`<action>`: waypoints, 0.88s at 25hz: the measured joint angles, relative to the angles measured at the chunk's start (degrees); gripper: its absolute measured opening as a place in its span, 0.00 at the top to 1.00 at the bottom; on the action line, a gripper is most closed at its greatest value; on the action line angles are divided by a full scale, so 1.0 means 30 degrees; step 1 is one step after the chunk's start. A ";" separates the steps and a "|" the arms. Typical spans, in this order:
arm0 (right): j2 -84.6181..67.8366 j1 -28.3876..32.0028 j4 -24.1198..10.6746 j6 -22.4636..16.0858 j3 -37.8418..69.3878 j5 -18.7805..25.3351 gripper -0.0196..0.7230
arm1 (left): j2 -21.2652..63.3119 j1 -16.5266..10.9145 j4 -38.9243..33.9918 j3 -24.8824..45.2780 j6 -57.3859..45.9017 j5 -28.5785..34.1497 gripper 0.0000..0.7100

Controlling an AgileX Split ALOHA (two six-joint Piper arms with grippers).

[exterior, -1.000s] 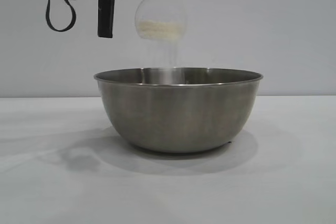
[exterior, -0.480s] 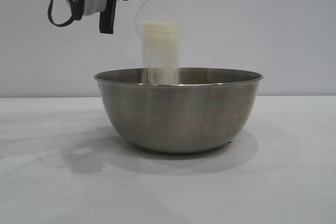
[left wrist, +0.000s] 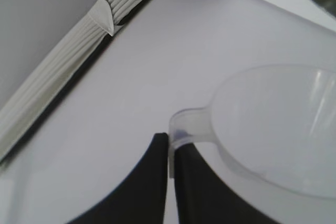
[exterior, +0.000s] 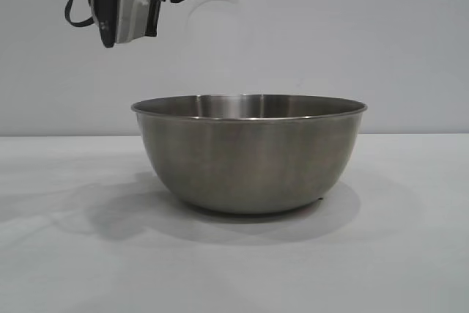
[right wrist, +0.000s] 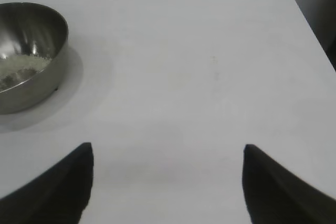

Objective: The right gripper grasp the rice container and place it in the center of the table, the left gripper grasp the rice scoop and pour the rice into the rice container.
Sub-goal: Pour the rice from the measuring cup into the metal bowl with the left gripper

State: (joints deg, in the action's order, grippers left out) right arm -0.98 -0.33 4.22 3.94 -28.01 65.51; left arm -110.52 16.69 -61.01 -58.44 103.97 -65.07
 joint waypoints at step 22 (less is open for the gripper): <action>0.0000 0.0000 0.0000 0.0000 0.0000 0.0000 0.30 | 0.0000 0.0100 0.0000 0.0000 0.2786 -0.0311 1.00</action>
State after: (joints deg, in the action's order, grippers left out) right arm -0.98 -0.33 4.22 3.94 -28.01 65.51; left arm -110.52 16.99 -61.01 -58.44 112.32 -66.00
